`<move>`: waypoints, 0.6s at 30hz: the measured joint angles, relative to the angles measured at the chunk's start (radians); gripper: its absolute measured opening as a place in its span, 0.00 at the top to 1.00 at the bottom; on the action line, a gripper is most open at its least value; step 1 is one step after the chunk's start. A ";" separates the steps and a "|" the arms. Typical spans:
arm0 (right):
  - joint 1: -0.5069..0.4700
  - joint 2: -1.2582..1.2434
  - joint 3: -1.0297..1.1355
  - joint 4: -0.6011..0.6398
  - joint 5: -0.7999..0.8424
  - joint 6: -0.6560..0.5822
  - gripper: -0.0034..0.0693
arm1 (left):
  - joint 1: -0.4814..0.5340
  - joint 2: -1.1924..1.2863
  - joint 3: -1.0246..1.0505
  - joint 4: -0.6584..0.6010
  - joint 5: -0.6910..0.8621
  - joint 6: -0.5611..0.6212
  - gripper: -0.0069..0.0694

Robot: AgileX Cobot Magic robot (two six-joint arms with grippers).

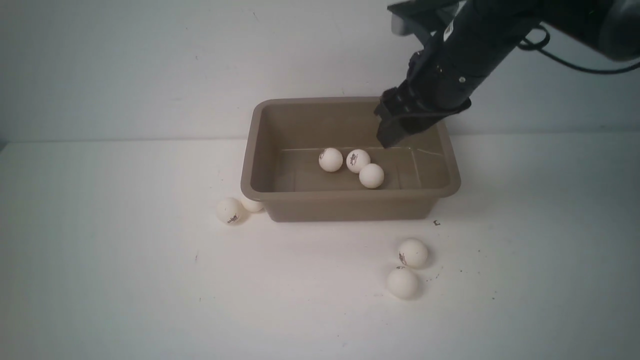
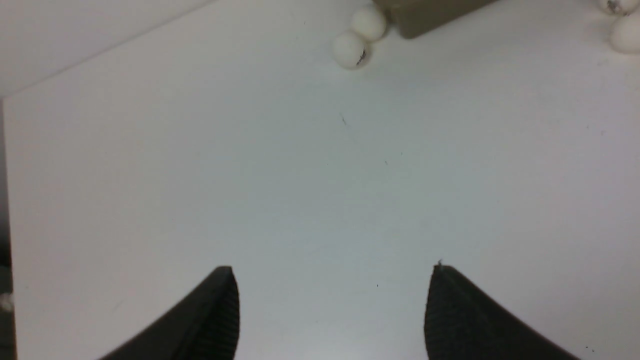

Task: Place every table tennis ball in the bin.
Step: Use the right arm to clamp the table tennis ball closest to it

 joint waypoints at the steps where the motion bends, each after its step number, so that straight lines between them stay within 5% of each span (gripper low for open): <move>1: 0.006 -0.014 0.015 0.000 0.000 0.004 0.40 | 0.000 0.000 0.004 0.000 -0.008 -0.005 0.32; 7: 0.031 -0.156 0.287 0.004 -0.004 0.035 0.45 | 0.000 0.000 0.009 0.002 -0.062 -0.011 0.32; 13: 0.031 -0.393 0.708 0.052 -0.224 0.155 0.46 | 0.000 0.000 0.010 0.016 -0.075 -0.011 0.32; 18: 0.032 -0.426 0.802 0.118 -0.329 0.166 0.46 | 0.000 0.000 0.010 0.019 -0.094 -0.011 0.32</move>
